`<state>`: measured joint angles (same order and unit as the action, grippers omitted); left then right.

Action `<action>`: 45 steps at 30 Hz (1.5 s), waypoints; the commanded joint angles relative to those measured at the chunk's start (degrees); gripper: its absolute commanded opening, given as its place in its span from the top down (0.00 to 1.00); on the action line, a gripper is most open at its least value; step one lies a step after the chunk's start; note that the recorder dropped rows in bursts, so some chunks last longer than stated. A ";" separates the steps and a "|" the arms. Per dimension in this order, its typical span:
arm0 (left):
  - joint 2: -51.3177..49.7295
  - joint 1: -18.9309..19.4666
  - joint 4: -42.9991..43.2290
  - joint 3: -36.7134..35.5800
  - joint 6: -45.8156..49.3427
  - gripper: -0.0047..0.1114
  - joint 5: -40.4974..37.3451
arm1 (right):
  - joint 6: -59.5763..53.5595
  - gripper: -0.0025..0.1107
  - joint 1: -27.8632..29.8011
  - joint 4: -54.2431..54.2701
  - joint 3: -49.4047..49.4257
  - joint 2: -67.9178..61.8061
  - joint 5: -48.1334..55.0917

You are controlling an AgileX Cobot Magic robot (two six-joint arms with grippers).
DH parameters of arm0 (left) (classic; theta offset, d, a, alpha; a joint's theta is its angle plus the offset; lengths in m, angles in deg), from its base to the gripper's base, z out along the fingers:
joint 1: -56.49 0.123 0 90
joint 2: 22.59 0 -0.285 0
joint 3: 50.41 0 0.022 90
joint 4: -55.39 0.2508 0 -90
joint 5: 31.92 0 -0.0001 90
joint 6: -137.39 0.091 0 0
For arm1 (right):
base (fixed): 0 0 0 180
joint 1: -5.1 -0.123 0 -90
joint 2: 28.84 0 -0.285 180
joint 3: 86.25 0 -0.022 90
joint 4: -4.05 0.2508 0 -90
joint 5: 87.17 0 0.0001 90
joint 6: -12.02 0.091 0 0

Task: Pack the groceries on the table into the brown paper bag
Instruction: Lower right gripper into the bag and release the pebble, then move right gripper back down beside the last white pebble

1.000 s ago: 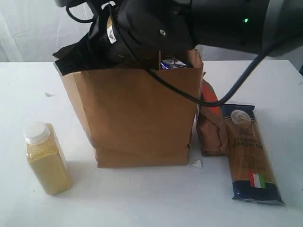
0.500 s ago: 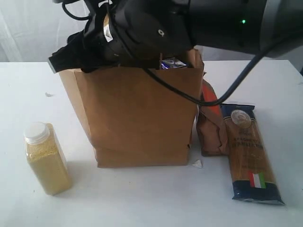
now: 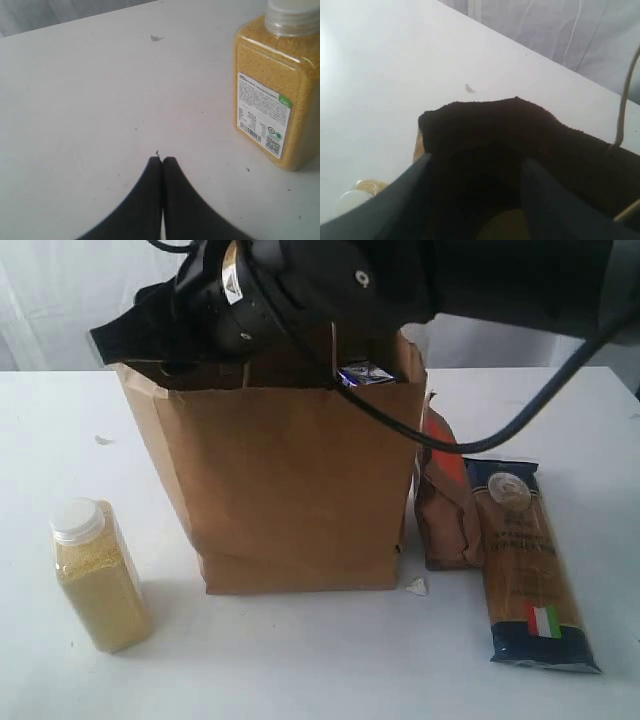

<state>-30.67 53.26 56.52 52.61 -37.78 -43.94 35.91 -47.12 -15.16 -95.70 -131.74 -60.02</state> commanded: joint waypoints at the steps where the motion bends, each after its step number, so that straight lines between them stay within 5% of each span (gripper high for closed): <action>1: 0.29 0.22 -0.57 -0.24 -0.05 0.96 0.02 | -2.09 0.54 -1.72 0.20 -0.08 3.85 -3.73; 15: 0.29 0.22 -0.57 -0.24 -0.05 0.96 0.02 | -8.60 0.56 -11.60 0.09 -0.08 11.17 -4.47; 30: 0.29 0.22 -0.57 -0.24 -0.05 0.96 0.02 | -12.22 0.98 -22.31 1.48 0.12 10.96 2.75; 32: 0.29 0.22 -0.57 -0.24 -0.05 0.96 0.02 | -12.98 0.98 -22.97 1.79 0.12 10.93 3.83; 39: 0.29 0.22 -0.57 -0.24 -0.05 0.96 0.02 | -28.58 0.98 -24.43 14.96 4.15 10.93 16.88; 45: 0.29 0.22 -0.57 -0.24 -0.05 0.96 0.02 | -28.56 0.98 -24.43 19.70 9.60 10.83 29.72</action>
<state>-30.67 53.26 56.52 52.61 -37.78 -43.94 8.16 -71.45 2.74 -88.24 -120.97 -35.53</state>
